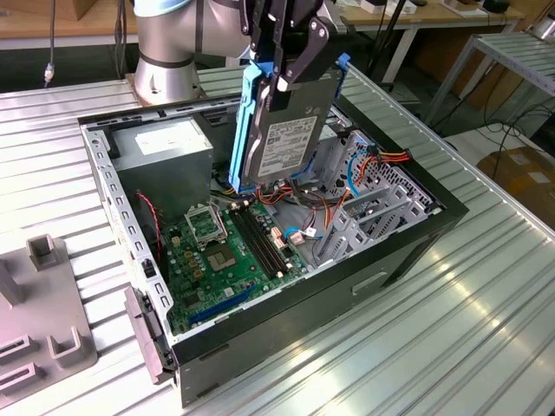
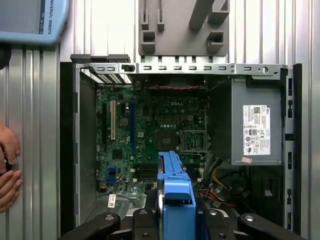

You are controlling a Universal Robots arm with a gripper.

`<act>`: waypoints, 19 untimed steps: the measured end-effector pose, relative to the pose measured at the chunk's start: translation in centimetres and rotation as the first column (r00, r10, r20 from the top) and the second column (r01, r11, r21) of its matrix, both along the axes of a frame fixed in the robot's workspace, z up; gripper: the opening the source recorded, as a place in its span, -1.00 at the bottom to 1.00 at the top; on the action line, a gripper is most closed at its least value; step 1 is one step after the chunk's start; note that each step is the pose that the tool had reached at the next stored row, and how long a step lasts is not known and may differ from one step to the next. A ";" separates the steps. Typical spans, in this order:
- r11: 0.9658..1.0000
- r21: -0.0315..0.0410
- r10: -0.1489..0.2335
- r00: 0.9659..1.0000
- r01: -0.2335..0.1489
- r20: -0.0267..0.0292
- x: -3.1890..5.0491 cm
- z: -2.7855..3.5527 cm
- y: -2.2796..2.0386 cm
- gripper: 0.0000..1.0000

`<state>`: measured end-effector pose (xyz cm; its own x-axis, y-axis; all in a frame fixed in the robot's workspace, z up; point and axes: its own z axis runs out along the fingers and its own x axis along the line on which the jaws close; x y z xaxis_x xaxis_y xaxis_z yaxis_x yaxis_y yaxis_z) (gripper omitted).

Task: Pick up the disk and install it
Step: 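Insert the disk into the insertion slot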

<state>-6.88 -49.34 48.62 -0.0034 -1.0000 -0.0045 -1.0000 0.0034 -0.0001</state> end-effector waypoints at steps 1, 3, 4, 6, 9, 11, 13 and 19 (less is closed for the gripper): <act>1.000 0.000 0.000 1.000 0.000 0.000 0.02 0.00 -0.29 -0.26; 1.000 0.000 0.000 1.000 0.000 0.000 0.06 -0.01 -0.71 -0.26; 1.000 0.000 0.000 1.000 0.000 0.000 0.08 -0.02 -0.94 -0.26; 1.000 0.000 0.000 1.000 0.000 0.000 0.12 -0.02 -1.34 -0.26; 1.000 0.000 0.000 1.000 0.000 0.000 0.20 -0.03 -2.10 -0.26; 1.000 0.000 0.000 1.000 0.000 0.000 0.22 0.01 -2.20 -0.26; 1.000 0.000 0.000 1.000 0.000 0.000 0.26 0.03 -2.33 -0.26; 1.000 -0.001 0.000 1.000 0.000 -0.001 1.09 0.04 -3.03 -0.26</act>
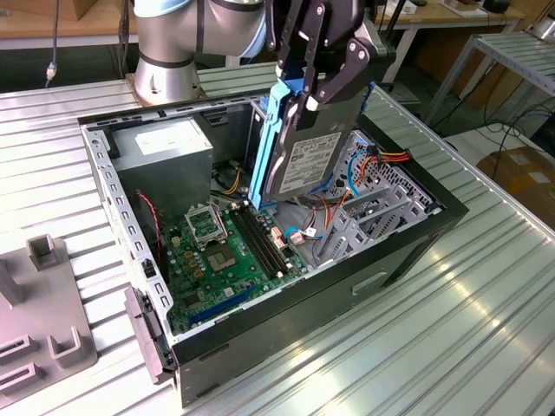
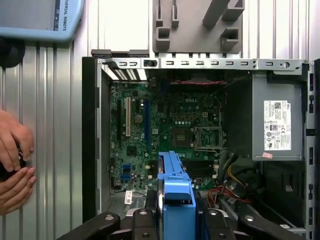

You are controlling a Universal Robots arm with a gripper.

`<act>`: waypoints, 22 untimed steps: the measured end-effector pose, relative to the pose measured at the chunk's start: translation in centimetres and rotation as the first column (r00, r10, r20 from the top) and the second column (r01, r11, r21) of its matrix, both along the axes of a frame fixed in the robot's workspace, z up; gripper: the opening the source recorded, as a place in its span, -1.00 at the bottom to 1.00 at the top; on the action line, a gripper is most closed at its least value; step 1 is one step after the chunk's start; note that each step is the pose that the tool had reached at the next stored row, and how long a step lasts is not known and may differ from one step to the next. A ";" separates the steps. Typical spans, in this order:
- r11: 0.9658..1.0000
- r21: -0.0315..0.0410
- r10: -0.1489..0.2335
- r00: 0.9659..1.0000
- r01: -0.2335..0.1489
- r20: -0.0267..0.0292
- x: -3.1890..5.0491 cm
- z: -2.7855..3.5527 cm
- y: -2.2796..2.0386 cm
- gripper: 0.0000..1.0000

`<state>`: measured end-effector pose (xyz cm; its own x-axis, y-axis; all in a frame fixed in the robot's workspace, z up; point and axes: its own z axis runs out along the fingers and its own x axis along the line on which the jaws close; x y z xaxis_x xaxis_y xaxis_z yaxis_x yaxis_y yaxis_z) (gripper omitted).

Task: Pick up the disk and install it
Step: 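Insert the disk into the insertion slot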

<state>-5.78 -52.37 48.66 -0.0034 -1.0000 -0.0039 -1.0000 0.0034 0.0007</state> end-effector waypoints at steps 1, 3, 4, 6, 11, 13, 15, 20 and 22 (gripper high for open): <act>1.000 0.000 0.000 1.000 0.000 -0.001 0.39 0.00 -0.16 -0.26; 1.000 0.000 0.000 1.000 0.000 -0.003 1.42 -0.01 -0.53 -0.26; 1.000 0.000 0.000 1.000 0.000 -0.004 1.75 -0.02 -0.68 -0.26; 1.000 0.000 0.000 1.000 0.000 -0.004 2.19 -0.02 -0.90 -0.26; 1.000 0.000 0.000 1.000 0.000 -0.006 3.51 -0.03 -1.22 -0.26; 1.000 0.000 0.000 1.000 0.000 -0.006 3.88 -0.04 -1.27 -0.26; 1.000 0.000 0.000 1.000 0.000 -0.006 4.12 -0.05 -1.29 -0.26; 1.000 0.000 0.000 1.000 0.000 -0.006 4.17 -0.05 -1.85 -0.26; 1.000 0.000 0.000 1.000 0.000 -0.006 4.50 -0.09 -2.68 -0.26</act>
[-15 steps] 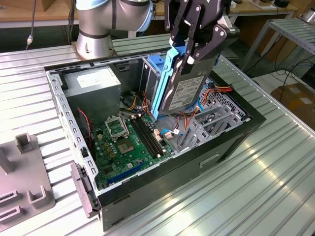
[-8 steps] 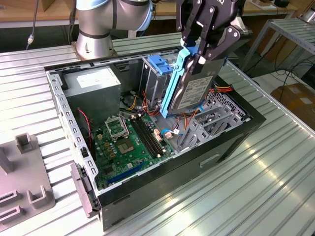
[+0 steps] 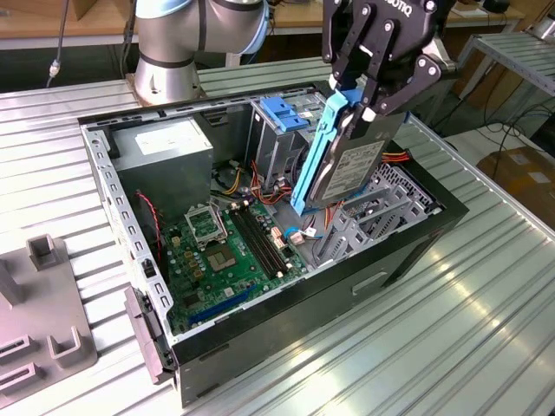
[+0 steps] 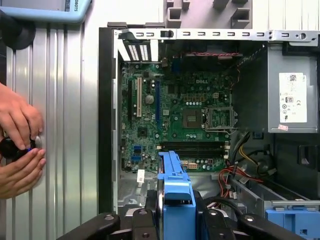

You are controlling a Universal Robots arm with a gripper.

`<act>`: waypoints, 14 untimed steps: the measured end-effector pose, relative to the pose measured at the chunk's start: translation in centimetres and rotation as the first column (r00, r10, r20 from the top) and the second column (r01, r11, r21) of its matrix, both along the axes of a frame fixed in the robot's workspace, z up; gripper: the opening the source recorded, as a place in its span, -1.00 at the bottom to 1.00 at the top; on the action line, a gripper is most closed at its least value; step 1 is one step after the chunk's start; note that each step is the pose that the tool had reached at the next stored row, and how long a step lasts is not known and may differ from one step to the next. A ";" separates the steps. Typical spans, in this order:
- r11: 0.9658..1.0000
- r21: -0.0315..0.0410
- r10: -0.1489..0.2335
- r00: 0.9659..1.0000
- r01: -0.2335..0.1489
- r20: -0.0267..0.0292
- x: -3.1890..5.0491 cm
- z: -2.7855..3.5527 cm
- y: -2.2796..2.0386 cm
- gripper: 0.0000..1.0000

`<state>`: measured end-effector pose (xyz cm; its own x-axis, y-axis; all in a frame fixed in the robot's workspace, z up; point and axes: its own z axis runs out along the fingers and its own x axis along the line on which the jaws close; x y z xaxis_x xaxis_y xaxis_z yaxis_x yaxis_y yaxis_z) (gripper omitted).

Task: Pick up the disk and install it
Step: 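Insert the disk into the insertion slot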

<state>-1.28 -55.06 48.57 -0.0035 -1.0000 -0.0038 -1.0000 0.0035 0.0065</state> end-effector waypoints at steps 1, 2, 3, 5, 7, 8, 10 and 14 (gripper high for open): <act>1.000 0.000 0.000 1.000 0.000 0.000 0.50 -0.02 -0.25 -0.26; 1.000 0.000 0.000 1.000 0.000 0.000 1.03 -0.06 -0.37 -0.26; 1.000 0.000 0.000 1.000 0.000 0.000 1.41 -0.08 -0.43 -0.26; 1.000 0.000 0.000 1.000 0.000 0.000 2.26 -0.11 -0.53 -0.26; 1.000 0.000 0.000 1.000 0.000 0.000 3.18 -0.16 -0.67 -0.26; 1.000 0.000 0.000 1.000 0.000 0.000 3.63 -0.18 -0.74 -0.26; 1.000 0.000 0.000 1.000 0.000 0.000 4.55 -0.23 -0.88 -0.26; 1.000 0.000 0.000 1.000 0.000 0.000 6.06 -0.38 -0.98 -0.26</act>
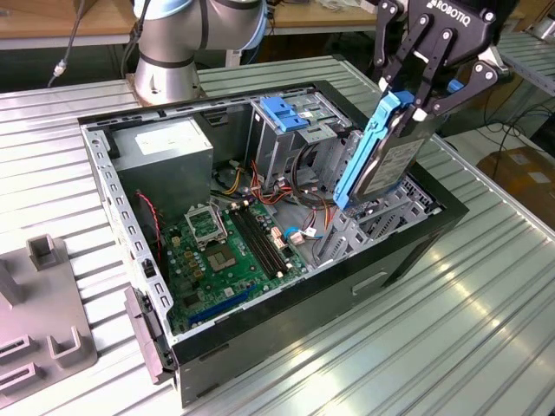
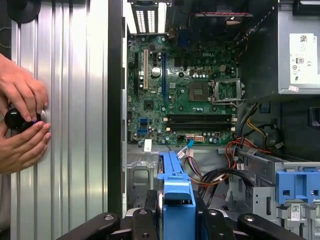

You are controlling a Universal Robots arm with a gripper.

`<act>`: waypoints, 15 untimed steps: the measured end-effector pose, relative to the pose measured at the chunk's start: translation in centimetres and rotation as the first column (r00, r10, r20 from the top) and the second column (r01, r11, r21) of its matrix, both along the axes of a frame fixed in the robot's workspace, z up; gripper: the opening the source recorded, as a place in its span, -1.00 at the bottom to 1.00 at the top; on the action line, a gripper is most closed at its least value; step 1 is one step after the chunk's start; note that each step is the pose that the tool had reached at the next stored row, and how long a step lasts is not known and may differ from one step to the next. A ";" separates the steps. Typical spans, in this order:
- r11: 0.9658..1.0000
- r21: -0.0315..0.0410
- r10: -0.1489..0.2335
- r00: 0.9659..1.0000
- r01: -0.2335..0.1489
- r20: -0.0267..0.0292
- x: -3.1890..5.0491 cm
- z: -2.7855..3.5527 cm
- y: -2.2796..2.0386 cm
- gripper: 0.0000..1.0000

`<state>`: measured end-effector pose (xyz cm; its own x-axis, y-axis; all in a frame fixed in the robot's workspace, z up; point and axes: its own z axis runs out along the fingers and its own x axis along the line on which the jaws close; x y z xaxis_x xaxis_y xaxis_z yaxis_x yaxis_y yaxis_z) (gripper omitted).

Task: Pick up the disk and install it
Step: 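Insert the disk into the insertion slot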

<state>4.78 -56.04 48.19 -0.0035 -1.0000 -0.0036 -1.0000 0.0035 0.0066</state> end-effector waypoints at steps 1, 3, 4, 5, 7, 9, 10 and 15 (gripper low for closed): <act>1.000 0.000 0.000 1.000 0.000 0.000 0.16 -0.02 0.00 -0.26; 1.000 0.000 0.000 1.000 0.000 0.000 0.35 -0.04 0.00 -0.26; 1.000 0.000 0.000 1.000 0.000 0.000 0.35 -0.04 0.00 -0.26; 1.000 0.000 0.000 1.000 0.000 0.000 0.35 -0.05 0.00 -0.26; 1.000 0.000 0.000 1.000 0.000 0.000 0.47 -0.05 0.00 -0.26; 1.000 0.000 0.000 1.000 0.000 0.000 0.47 -0.04 0.00 -0.26; 1.000 0.000 0.000 1.000 0.000 0.000 0.47 -0.05 0.00 -0.26; 1.000 0.000 0.000 1.000 0.000 0.000 0.48 -0.05 0.00 -0.26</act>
<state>5.26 -56.04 48.14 -0.0035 -1.0000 -0.0038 -1.0000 0.0035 0.0065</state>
